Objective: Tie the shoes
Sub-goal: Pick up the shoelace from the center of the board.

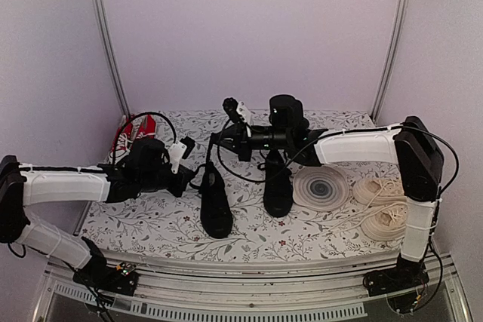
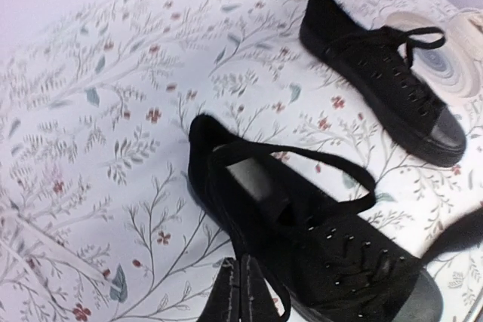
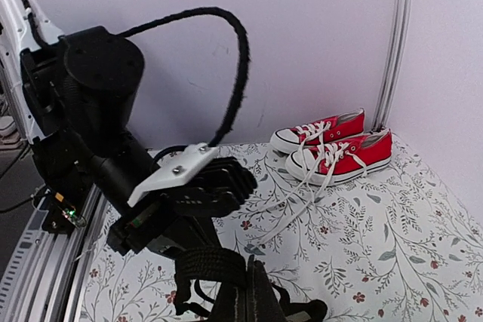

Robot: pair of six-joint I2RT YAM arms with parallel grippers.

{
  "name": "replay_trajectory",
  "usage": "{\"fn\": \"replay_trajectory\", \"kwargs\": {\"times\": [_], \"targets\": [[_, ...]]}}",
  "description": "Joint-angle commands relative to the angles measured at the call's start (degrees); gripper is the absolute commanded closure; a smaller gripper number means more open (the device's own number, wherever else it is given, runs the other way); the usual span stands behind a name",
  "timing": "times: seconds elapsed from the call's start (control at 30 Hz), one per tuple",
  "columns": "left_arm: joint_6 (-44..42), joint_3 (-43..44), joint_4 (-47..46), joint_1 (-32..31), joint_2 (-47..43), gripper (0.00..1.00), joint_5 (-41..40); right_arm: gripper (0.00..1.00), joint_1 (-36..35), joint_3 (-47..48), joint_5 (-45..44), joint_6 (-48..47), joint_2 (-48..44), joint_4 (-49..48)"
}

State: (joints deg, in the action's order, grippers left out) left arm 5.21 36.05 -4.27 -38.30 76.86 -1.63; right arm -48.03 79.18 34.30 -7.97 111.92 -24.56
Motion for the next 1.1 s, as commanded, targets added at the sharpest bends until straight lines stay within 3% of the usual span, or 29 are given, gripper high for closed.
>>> {"fn": "replay_trajectory", "kwargs": {"times": [0.0,0.13,0.3,0.6,0.73,0.93,1.07], "targets": [[-11.6,-0.3,-4.8,-2.6,-7.3,1.00,2.1,0.99,1.2,5.6,1.5,11.5,6.1,-0.1],[-18.9,-2.1,-8.4,-5.2,-12.2,1.00,6.1,0.99,1.5,11.2,1.2,15.9,11.9,0.3],[-21.6,-2.5,-8.1,-5.2,-13.0,1.00,9.4,0.99,2.3,16.0,3.3,22.2,17.7,4.9],[-23.7,-2.6,-9.3,-5.2,-13.6,1.00,8.6,1.00,2.2,12.2,27.3,23.4,17.5,11.2],[-23.3,-2.8,-9.7,-5.2,-13.2,1.00,8.3,0.99,2.0,12.7,30.7,20.2,17.5,18.0],[-24.1,-3.6,-9.8,-5.1,-13.8,1.00,6.6,0.99,1.9,15.6,27.6,10.8,18.3,37.6],[-23.5,-3.3,-10.3,-4.8,-12.7,1.00,6.3,0.99,1.7,15.8,26.9,6.3,18.4,42.3]]}}
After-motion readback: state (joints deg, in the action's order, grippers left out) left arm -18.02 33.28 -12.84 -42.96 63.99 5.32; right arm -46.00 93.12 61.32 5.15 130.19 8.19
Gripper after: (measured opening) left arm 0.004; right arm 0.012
